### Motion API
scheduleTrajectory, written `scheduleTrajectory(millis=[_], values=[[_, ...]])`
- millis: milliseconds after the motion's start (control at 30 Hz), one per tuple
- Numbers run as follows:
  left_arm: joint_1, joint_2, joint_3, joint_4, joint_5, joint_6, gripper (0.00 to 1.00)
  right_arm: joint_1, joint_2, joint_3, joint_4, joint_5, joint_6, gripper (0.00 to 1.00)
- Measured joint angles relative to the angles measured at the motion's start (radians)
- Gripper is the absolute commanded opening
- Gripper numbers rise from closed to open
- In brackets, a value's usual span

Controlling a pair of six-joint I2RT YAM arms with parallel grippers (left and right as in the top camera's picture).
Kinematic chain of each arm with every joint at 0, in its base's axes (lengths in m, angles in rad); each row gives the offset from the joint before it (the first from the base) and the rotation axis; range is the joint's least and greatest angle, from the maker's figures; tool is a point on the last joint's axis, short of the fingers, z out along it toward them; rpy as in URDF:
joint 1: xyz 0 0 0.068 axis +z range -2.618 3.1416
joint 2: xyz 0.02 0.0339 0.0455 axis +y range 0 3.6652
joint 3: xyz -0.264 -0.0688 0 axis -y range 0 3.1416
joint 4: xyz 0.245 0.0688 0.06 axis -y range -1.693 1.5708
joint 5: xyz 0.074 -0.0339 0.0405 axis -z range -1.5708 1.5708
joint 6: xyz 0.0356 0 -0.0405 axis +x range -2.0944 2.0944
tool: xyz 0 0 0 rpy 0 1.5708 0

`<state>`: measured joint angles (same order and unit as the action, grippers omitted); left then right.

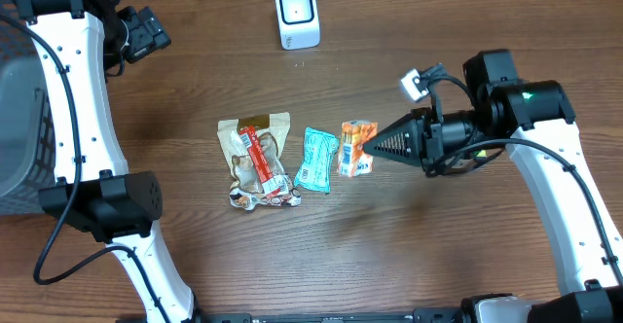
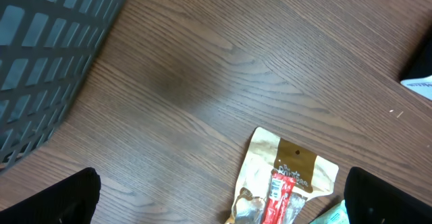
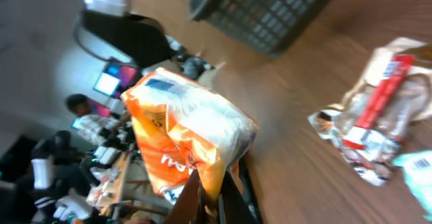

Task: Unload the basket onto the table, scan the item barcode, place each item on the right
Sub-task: 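Lift the orange packet with the right gripper and rotate it, then hold the orange packet in front of the white scanner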

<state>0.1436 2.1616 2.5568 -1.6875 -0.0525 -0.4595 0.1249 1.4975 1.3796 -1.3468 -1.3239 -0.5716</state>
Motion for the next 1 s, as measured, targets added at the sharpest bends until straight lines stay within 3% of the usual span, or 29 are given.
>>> scheduleTrajectory(millis=[367, 600, 867, 1000], values=[[0.0, 0.0, 0.0, 0.0, 0.0, 0.0, 1.0, 0.0, 0.005, 0.0, 0.357, 0.536, 0.513, 0.04], [0.0, 0.0, 0.0, 0.0, 0.0, 0.0, 1.0, 0.0, 0.013, 0.041, 0.404, 0.745, 0.676, 0.03], [0.0, 0.0, 0.0, 0.0, 0.0, 0.0, 1.0, 0.021, 0.068, 0.409, 0.28, 0.896, 0.733, 0.03], [0.0, 0.0, 0.0, 0.0, 0.0, 0.0, 1.0, 0.112, 0.177, 0.644, 0.256, 1.044, 0.712, 0.04]])
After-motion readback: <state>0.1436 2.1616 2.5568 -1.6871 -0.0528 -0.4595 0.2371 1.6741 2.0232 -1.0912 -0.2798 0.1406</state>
